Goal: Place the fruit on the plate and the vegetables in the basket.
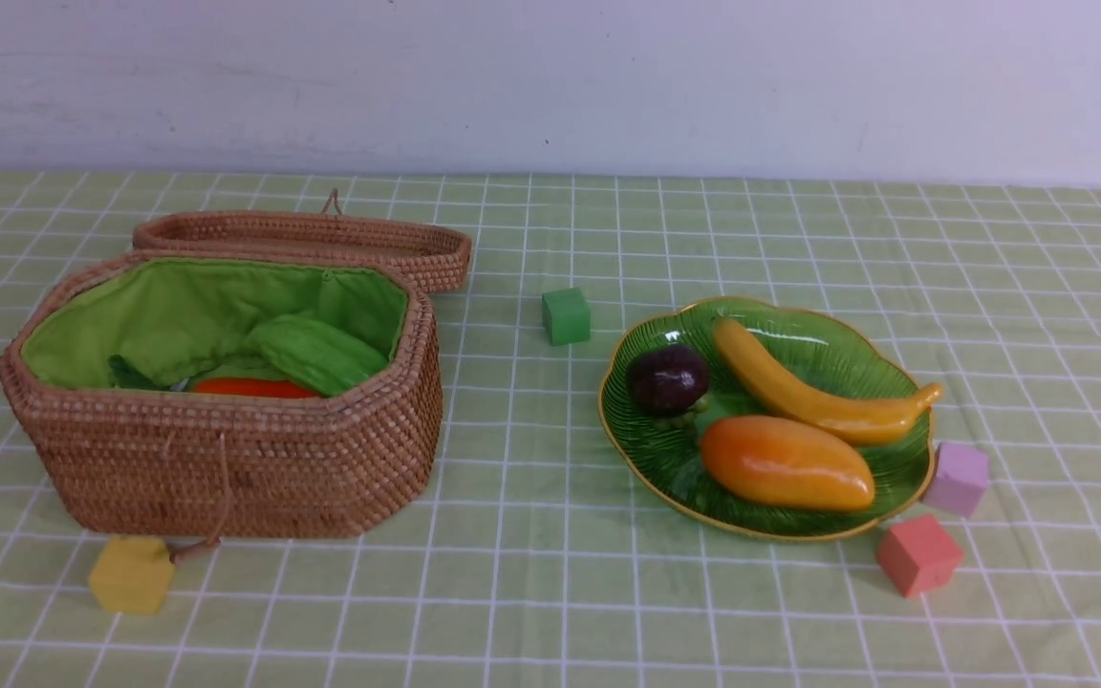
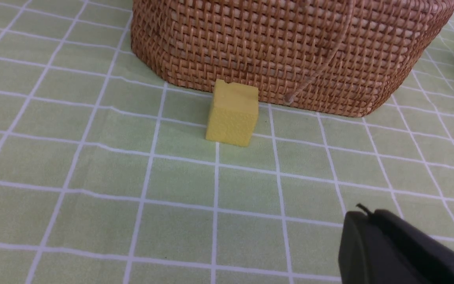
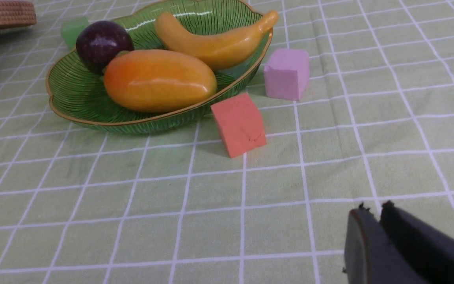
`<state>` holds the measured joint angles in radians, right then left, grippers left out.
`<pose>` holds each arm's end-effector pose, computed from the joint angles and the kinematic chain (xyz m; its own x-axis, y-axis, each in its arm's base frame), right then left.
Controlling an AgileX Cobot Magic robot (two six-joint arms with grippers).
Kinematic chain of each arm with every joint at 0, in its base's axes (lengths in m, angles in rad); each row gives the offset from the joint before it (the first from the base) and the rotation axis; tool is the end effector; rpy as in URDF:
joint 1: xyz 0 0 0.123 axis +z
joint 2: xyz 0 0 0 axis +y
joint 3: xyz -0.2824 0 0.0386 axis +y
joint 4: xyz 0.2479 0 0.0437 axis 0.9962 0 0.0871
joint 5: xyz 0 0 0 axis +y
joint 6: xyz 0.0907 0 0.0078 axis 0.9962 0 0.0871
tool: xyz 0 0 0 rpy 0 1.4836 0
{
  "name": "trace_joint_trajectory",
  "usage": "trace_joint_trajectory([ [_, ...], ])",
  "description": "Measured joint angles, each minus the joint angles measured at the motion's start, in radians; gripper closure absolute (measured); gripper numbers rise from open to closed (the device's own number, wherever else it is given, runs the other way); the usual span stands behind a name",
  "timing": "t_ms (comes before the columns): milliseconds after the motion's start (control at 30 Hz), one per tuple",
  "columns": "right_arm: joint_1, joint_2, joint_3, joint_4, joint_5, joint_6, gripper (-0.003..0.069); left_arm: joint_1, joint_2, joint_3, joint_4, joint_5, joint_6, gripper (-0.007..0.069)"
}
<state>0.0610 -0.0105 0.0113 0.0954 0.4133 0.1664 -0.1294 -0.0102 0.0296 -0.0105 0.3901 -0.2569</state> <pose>0.0510 0.0066 0.1729 -0.3331 0.2310 -0.9142 -0.0139 0.9682 0.2498 0.0517 -0.0071 0.1686 -0.3380 -0.2217 -0.9147 0.0454 0.9669 -0.2511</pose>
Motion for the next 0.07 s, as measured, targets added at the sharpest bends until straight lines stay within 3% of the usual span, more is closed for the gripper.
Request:
trace_joint_trajectory([
  [67, 0.000, 0.000, 0.000, 0.000, 0.000, 0.000, 0.0594, 0.000, 0.000, 0.000, 0.000, 0.000, 0.000, 0.0633],
])
